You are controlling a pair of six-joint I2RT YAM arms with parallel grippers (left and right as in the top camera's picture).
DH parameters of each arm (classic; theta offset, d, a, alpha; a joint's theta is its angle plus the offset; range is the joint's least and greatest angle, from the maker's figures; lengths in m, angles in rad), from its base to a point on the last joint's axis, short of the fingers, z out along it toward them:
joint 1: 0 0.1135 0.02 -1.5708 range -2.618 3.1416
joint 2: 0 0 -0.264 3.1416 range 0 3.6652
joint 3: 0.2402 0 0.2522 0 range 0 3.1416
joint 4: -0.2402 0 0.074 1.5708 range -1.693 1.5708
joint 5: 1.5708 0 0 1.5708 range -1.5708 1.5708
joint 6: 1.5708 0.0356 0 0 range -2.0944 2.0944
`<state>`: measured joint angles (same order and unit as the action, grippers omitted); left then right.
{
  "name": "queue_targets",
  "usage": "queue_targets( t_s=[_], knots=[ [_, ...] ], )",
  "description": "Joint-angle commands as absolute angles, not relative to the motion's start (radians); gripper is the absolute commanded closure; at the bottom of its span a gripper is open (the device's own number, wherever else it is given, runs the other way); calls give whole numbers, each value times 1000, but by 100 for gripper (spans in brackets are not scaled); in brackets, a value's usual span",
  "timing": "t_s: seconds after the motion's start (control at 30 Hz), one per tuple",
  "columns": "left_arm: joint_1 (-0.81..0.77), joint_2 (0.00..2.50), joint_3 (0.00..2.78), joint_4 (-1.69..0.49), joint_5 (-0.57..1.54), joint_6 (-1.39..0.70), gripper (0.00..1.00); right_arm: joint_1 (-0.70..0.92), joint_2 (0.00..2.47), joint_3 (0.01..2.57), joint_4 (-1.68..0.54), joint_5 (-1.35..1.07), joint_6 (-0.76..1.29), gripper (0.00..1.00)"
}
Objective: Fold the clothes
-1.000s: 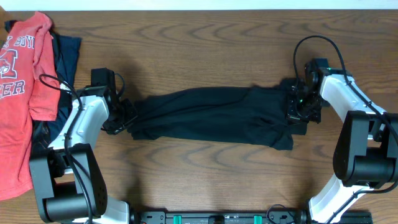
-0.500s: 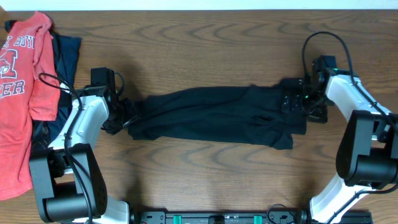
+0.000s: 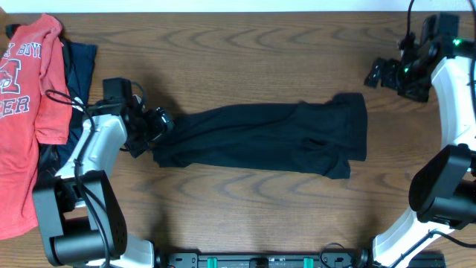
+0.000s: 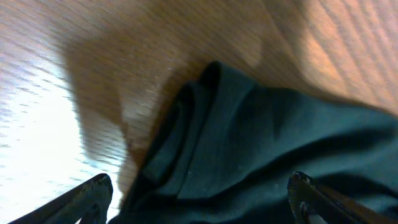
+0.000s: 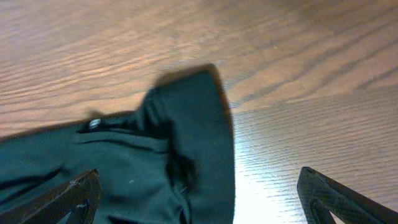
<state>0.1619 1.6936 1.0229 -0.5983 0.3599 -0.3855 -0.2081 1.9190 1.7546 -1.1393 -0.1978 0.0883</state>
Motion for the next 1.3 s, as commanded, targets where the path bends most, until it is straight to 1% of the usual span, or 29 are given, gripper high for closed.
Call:
queue_targets(
  t_s=[0.0,0.17,0.23,0.6,0.63,0.7,0.73,0.8,0.83,0.87,0.9,0.97,1.0,1.27],
  knots=[
    [222,1741,1023,-599,507,-344,7,-212,1908,1809,-1173,-254,35,1],
    [310,1795,1023,-583,699,-249,7,-211,1908,1816,-1214,-299,-10,1],
    [330,1818,1023,-587,730,-228,7,-210,1908,1816,-1216,-307,-14,1],
    [324,2016,1023,-559,906,-138,8,-208,1908,1816,-1216,-374,-32,1],
    [324,2039,1023,-550,934,-137,13,-208,1908,1816,-1216,-374,-32,1],
    [321,2085,1023,-522,987,-134,26,-208,1908,1816,-1217,-375,-31,1],
    [319,2103,1023,-508,1012,-134,32,-207,1908,1816,-1217,-375,-31,1],
    [314,2131,1023,-472,1058,-135,34,-205,1908,1816,-1218,-375,-31,1],
    [310,2141,1023,-455,1082,-136,37,-204,1908,1816,-1219,-375,-31,1],
    [305,2148,1023,-438,1098,-136,40,-202,1908,1816,-1219,-375,-31,1],
    [300,2149,1023,-427,1099,-144,47,-202,1908,1816,-1219,-375,-31,1],
    [292,2148,1023,-404,1100,-159,81,-201,1908,1816,-1222,-375,-31,1],
    [292,2147,1025,-393,1100,-175,94,-200,1908,1816,-1224,-375,-31,1],
    [313,2120,1130,-357,1099,-280,94,-185,1908,1816,-1250,-374,-32,1]
  ],
)
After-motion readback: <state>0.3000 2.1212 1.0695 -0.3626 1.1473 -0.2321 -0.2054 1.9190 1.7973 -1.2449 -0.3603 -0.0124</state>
